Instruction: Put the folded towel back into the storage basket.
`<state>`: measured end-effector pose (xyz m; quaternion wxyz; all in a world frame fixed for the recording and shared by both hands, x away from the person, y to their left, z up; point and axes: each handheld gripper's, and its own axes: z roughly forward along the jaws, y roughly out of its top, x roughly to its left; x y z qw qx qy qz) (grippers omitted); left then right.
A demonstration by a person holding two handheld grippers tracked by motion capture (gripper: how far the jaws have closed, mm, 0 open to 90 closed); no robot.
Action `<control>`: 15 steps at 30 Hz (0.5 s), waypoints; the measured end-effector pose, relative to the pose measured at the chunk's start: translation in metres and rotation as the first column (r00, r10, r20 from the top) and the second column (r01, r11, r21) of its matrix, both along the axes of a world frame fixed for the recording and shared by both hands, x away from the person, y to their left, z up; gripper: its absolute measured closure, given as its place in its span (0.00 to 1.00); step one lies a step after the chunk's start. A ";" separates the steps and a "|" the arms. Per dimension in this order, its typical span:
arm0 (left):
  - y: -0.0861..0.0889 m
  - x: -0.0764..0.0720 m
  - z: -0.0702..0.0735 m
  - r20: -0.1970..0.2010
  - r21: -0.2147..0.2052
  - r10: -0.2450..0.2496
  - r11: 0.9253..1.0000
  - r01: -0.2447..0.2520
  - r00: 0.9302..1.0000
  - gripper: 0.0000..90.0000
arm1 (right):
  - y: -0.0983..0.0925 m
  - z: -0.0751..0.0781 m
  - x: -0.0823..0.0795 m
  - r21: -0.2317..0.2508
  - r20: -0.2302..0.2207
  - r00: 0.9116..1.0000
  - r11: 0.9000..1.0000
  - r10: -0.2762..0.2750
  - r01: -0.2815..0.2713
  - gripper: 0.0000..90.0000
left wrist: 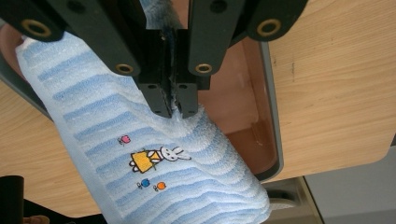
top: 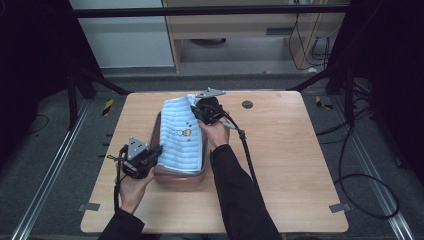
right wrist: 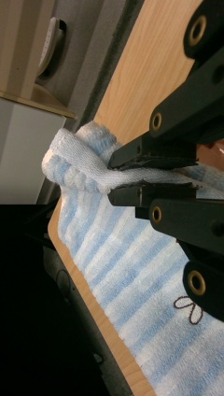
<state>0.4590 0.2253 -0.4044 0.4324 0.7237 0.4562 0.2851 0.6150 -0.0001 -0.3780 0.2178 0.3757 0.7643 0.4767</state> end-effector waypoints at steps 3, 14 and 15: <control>0.001 0.000 -0.003 -0.007 0.004 0.006 1.000 -0.006 1.000 0.96 | 0.001 -0.003 0.000 0.002 -0.004 1.000 1.000 -0.001 0.001 0.92; 0.001 0.003 -0.015 -0.048 0.029 0.008 1.000 -0.006 0.999 0.95 | 0.001 -0.019 0.003 -0.016 -0.038 0.999 1.000 -0.004 0.003 0.91; 0.000 0.003 -0.015 -0.049 0.028 0.009 1.000 -0.007 0.999 0.95 | 0.001 -0.021 0.003 -0.020 -0.037 0.999 1.000 -0.004 0.003 0.91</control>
